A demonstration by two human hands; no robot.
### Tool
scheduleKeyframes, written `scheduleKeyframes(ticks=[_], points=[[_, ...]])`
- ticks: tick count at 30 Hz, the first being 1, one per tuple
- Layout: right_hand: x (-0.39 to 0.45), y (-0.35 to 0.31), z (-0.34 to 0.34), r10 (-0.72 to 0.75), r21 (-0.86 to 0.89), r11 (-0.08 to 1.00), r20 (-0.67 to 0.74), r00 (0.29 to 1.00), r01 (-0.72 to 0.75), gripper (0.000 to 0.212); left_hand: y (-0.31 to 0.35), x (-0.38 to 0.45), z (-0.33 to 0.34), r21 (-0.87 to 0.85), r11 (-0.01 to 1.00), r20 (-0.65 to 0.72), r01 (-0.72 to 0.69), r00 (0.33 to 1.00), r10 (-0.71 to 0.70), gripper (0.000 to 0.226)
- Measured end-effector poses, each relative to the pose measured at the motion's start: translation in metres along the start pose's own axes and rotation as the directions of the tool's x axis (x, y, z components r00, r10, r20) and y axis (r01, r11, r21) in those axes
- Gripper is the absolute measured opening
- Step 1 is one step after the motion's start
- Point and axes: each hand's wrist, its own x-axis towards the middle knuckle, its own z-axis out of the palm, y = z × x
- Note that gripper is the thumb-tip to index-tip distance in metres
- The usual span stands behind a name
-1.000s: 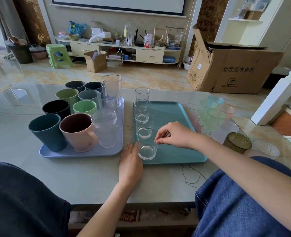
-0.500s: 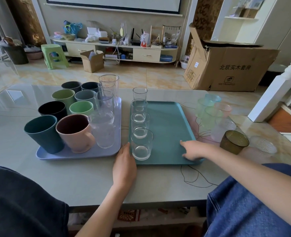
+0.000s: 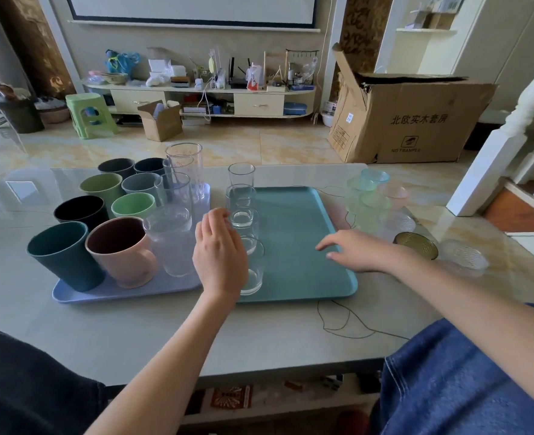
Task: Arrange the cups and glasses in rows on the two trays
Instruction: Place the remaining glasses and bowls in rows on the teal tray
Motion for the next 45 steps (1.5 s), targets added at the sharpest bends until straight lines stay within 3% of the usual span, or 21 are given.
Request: scheduleKeyframes(ticks=[4, 7, 11, 14, 18, 21, 25, 35, 41, 45], points=[[-0.009, 0.031, -0.039, 0.058, 0.096, 0.995, -0.216, 0.975, -0.037, 0.026, 0.054, 0.023, 0.026, -0.046, 0.980, 0.148, -0.192, 0.969, 0.197, 0.021], [-0.011, 0.071, -0.061, 0.195, 0.055, 0.981, -0.342, 0.919, -0.187, 0.022, 0.100, 0.023, 0.062, -0.077, 0.932, 0.417, -0.355, 0.837, 0.353, 0.026], [-0.007, 0.119, -0.074, 0.346, 0.070, 0.938, -0.251, 0.904, -0.339, 0.019, 0.142, 0.009, 0.123, -0.058, 0.833, 0.686, -0.551, 0.584, 0.434, 0.039], [-0.004, 0.134, -0.067, 0.348, 0.016, 0.936, -0.175, 0.921, -0.351, 0.030, 0.152, 0.008, 0.165, -0.027, 0.774, 0.745, -0.633, 0.504, 0.437, 0.048], [-0.005, 0.138, -0.053, 0.297, -0.043, 0.952, -0.096, 0.950, -0.302, 0.032, 0.143, 0.019, 0.205, 0.086, 0.598, 0.795, -0.797, 0.416, 0.441, 0.052], [-0.008, 0.137, -0.045, 0.293, -0.118, 0.945, -0.111, 0.950, -0.305, 0.036, 0.136, 0.026, 0.227, 0.097, 0.630, 0.820, -0.771, 0.421, 0.388, 0.044], [-0.015, 0.140, -0.036, 0.304, -0.092, 0.943, -0.144, 0.942, -0.319, 0.050, 0.135, 0.030, 0.241, 0.088, 0.648, 0.825, -0.757, 0.420, 0.378, 0.031], [0.003, 0.140, -0.031, 0.233, -0.012, 0.972, -0.092, 0.968, -0.235, 0.046, 0.118, 0.049, 0.216, 0.120, 0.645, 0.758, -0.755, 0.489, 0.431, 0.020], [0.013, 0.138, -0.029, 0.256, -0.003, 0.967, -0.042, 0.966, -0.256, 0.045, 0.086, 0.107, 0.188, 0.249, 0.642, 0.735, -0.725, 0.573, 0.362, 0.015], [0.014, 0.133, -0.026, 0.253, -0.006, 0.968, -0.022, 0.967, -0.253, 0.047, 0.057, 0.141, 0.183, 0.331, 0.697, 0.719, -0.636, 0.648, 0.251, 0.017]])
